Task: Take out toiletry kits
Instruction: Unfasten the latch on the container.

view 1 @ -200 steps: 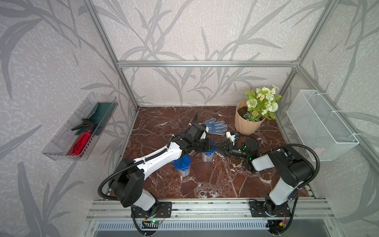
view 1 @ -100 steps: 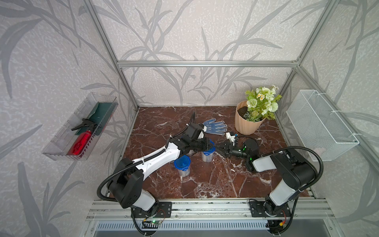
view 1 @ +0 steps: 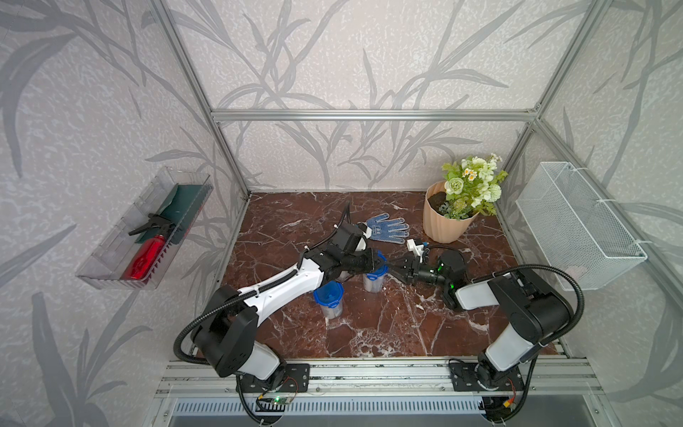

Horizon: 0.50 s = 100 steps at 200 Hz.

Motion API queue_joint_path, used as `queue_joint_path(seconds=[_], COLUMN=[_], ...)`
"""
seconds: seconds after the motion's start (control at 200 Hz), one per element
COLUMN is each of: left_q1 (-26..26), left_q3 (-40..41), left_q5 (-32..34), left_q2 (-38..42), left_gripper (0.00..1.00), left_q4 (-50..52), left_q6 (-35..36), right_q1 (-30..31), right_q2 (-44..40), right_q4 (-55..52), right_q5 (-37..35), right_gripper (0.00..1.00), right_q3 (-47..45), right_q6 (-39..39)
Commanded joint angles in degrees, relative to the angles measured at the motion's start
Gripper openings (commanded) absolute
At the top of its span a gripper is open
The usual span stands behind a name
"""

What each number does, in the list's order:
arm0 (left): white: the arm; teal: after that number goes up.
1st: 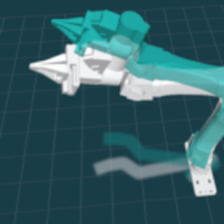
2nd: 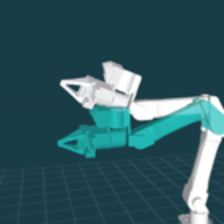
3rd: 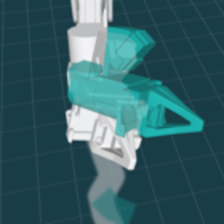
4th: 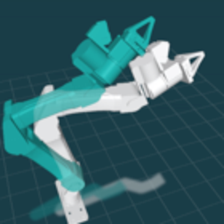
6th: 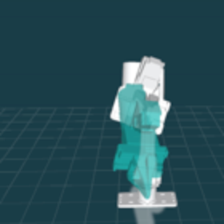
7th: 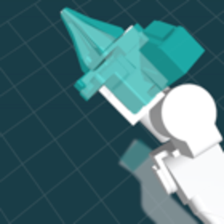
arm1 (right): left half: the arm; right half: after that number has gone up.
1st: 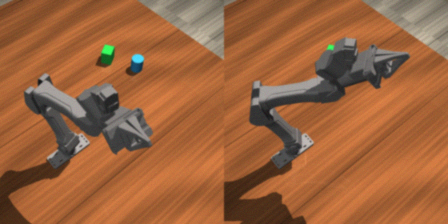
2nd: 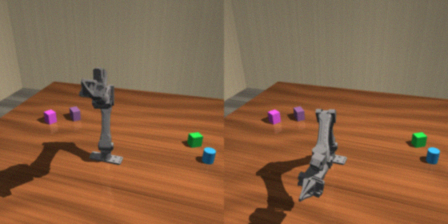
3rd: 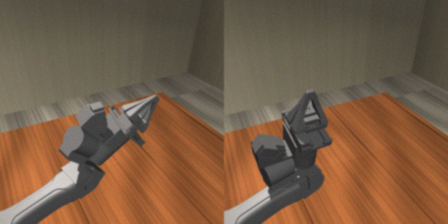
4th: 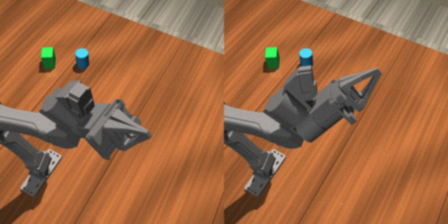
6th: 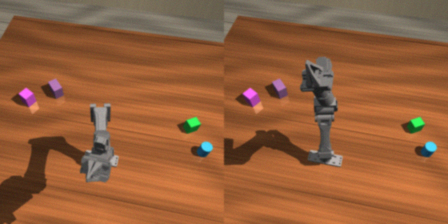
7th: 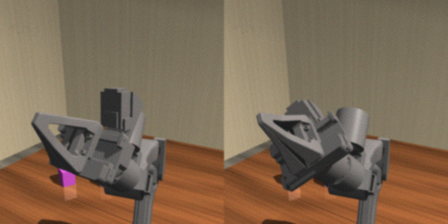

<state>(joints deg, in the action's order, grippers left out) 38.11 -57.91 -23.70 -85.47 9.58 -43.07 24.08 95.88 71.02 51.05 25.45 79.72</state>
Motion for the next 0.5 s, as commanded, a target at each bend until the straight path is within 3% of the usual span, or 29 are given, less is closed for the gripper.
queue_joint_path(seconds=[0.0,0.495], left_q1=[-0.72,-0.75], left_q3=[4.92,5.76], left_q5=[6.79,7.59], left_q2=[-3.23,-4.09], left_gripper=[0.00,0.00], left_q4=[14.37,15.17], left_q6=[1.15,1.41], right_q1=[0.36,0.19], right_q2=[-5.47,-7.03], right_q4=[9.57,9.57], right_q5=[1.61,2.16], right_gripper=[0.46,0.45], right_q3=[2.80,5.15], right_q6=[0.49,2.34])
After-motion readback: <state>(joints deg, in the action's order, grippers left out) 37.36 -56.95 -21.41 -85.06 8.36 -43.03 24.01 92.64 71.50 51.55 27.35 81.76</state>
